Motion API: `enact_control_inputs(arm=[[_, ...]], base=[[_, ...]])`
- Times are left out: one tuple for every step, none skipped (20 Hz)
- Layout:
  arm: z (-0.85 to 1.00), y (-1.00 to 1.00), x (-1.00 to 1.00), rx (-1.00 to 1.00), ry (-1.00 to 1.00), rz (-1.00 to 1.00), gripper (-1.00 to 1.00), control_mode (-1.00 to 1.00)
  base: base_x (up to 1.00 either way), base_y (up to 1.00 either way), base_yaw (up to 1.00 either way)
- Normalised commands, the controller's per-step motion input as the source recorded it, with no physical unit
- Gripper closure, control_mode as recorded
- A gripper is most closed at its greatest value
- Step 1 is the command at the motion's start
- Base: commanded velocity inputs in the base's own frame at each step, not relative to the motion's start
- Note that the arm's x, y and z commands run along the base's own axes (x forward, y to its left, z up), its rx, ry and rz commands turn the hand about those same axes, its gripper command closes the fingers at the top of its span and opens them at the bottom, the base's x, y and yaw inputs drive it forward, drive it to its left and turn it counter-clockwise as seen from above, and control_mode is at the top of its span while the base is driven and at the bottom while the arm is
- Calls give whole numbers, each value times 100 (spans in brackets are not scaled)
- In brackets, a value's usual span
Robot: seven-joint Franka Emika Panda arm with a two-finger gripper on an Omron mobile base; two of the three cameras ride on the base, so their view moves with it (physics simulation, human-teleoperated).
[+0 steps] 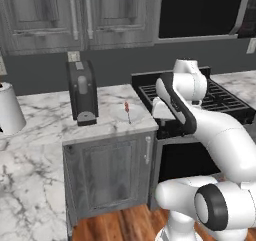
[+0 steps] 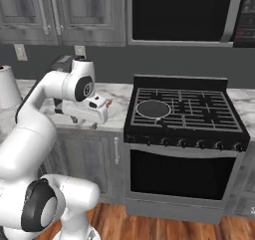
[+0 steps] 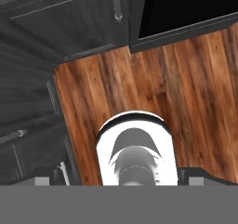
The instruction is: Place the cold items (mango and lime) from the fridge in one tupperware on the dining counter. Place the warm items (hot dog and kebab skewer) in the stove area in another tupperware.
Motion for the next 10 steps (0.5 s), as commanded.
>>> enact_control_inputs(arm=[[0, 0, 0, 0, 0, 0, -100, 100], [0, 0, 0, 0, 0, 0, -100, 100], [0, 0, 0, 0, 0, 0, -100, 100], [0, 0, 0, 0, 0, 0, -100, 100], [0, 0, 0, 0, 0, 0, -100, 100], [0, 0, 0, 0, 0, 0, -100, 100], [0, 0, 0, 0, 0, 0, -100, 100], [0, 0, 0, 0, 0, 0, -100, 100], [0, 0, 0, 0, 0, 0, -100, 100], [0, 0, 0, 0, 0, 0, -100, 100]], base=[[51, 0, 0], [61, 10, 0], [64, 8, 0], [69, 11, 0], [69, 16, 0], [73, 17, 0], [69, 18, 0], [64, 15, 0], [57, 14, 0], [48, 9, 0]])
